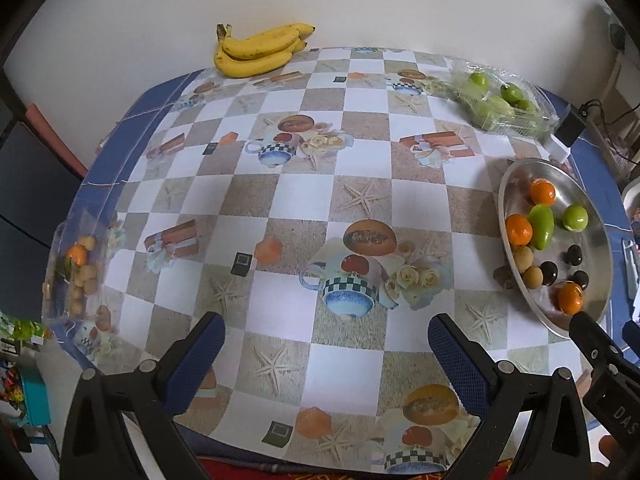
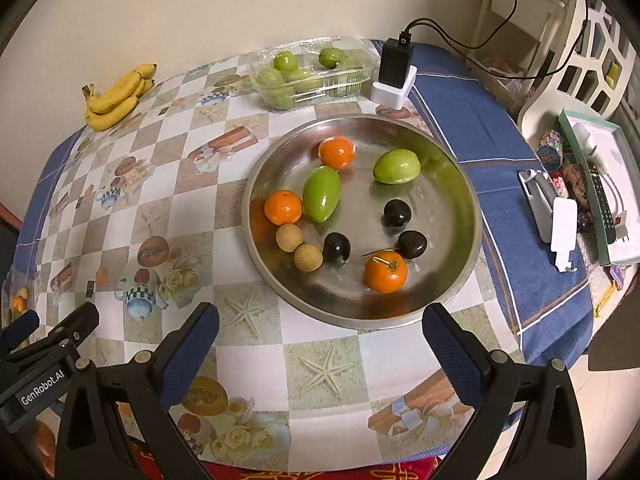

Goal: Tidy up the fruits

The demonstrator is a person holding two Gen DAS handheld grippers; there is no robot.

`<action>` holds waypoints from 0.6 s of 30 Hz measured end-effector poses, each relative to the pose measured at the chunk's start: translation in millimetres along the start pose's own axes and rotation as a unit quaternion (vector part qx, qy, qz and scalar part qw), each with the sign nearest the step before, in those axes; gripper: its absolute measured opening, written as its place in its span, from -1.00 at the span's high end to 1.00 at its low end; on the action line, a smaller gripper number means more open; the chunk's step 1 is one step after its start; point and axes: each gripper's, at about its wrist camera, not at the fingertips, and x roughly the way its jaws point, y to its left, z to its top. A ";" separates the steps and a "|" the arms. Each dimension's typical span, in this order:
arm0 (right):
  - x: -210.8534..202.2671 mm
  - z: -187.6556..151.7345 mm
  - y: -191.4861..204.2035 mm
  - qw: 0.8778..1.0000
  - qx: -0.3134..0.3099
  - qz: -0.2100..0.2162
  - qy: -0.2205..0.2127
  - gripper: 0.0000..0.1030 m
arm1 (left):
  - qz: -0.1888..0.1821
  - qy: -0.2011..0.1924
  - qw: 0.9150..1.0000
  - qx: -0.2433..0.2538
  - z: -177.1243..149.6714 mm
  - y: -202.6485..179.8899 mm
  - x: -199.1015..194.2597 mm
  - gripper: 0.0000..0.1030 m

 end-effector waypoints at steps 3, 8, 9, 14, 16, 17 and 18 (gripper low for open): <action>-4.1 -1.4 -0.5 1.000 0.004 -0.003 -0.007 -0.97 | -0.002 -0.002 1.000 -0.004 -2.2 2.1 -3.0 -1.00; -7.9 -2.2 -3.7 1.000 0.011 -0.007 -0.014 -0.97 | 0.000 -0.004 1.000 -0.007 -4.1 3.3 -3.8 -1.00; -8.4 -2.4 -3.9 1.000 0.013 -0.008 -0.015 -0.97 | 0.000 -0.003 1.000 -0.008 -4.1 3.9 -3.2 -1.00; -7.9 -2.4 -3.4 1.000 0.014 -0.009 -0.015 -0.97 | -0.002 0.013 1.000 -0.020 -4.7 8.9 3.9 -0.99; -6.6 -2.4 -3.2 1.000 0.015 -0.008 -0.012 -0.97 | -0.002 0.019 0.999 -0.026 -4.9 10.7 6.5 -0.97; -5.9 -2.5 -3.2 1.000 0.016 -0.009 -0.010 -0.97 | -0.005 0.021 0.999 -0.028 -5.1 11.3 7.3 -0.97; -5.4 -2.5 -3.4 1.000 0.016 -0.009 -0.009 -0.97 | -0.008 0.023 0.999 -0.029 -5.4 11.8 8.2 -0.97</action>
